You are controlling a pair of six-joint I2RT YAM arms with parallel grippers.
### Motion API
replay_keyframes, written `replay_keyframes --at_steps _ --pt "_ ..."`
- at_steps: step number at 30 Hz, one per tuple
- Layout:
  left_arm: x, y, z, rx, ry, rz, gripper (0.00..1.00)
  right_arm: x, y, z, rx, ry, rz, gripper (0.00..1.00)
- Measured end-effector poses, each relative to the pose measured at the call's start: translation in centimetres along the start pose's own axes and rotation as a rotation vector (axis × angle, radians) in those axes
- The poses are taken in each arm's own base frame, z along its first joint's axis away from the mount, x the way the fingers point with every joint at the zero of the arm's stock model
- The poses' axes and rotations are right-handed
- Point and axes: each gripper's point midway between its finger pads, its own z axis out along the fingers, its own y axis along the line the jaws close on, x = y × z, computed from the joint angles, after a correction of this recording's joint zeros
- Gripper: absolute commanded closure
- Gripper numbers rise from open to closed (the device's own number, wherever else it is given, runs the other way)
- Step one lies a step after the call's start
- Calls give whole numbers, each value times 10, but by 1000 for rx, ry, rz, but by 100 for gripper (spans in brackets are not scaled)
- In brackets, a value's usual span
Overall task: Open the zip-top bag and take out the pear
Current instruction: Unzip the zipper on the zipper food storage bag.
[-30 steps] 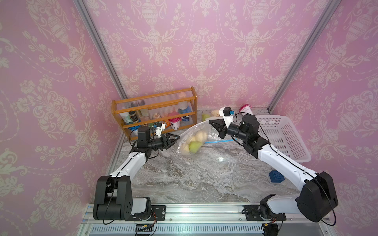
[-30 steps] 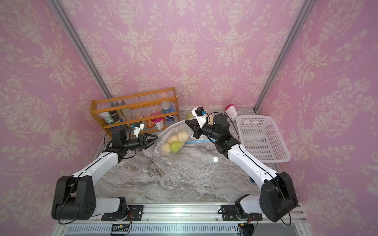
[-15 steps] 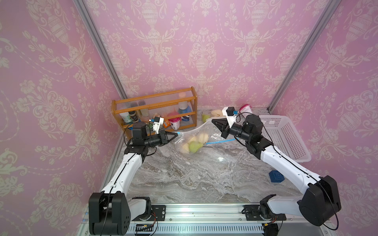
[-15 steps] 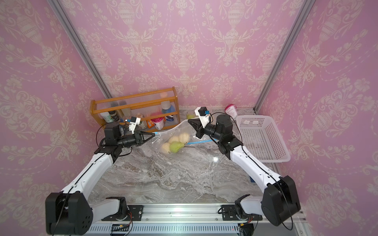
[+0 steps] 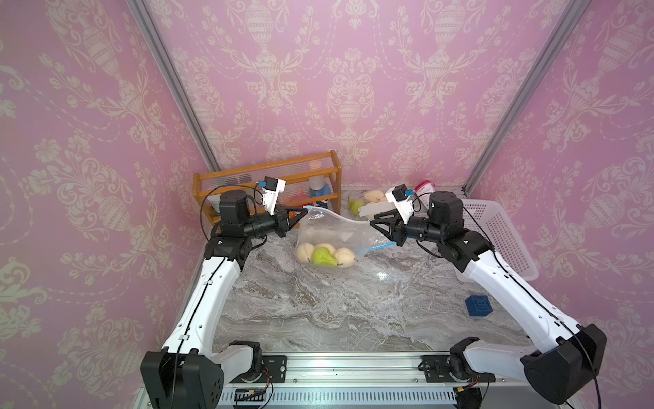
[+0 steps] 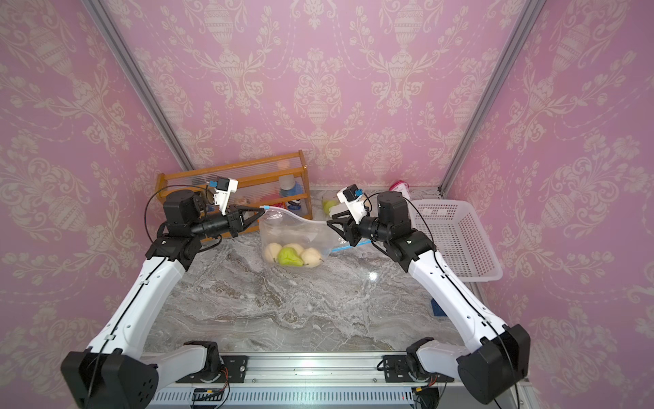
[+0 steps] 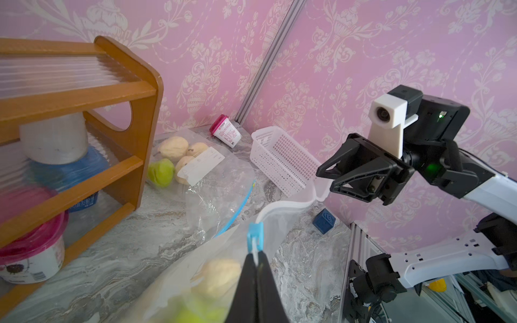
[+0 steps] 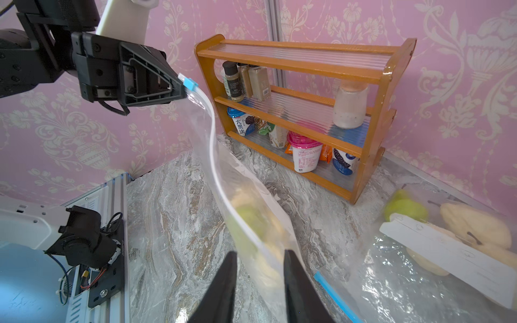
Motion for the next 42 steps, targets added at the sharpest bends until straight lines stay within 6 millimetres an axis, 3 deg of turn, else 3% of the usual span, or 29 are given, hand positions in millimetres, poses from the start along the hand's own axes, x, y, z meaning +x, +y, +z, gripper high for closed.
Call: replay_keyframes --at_steps 5,7,10,17,24,30,36,42 --pt "-13 1 3 5 18 107 100 -32 30 -9 -90 -15 -42 60" --pt "-10 0 4 19 38 131 100 -38 42 -3 -134 -7 -55 60" --pt "3 0 4 32 80 161 100 -41 49 16 -188 22 -81 67" --pt "43 -14 -5 63 118 318 100 -30 49 67 -279 116 -209 70" --pt "43 -22 -11 70 101 460 100 -28 64 94 -366 133 -344 70" --pt "55 -23 -11 80 108 516 100 -23 83 112 -428 148 -427 69" --pt "53 -22 -11 77 102 553 100 -12 106 123 -463 175 -532 64" --pt "53 -22 -11 74 99 566 100 -11 108 126 -466 182 -578 66"
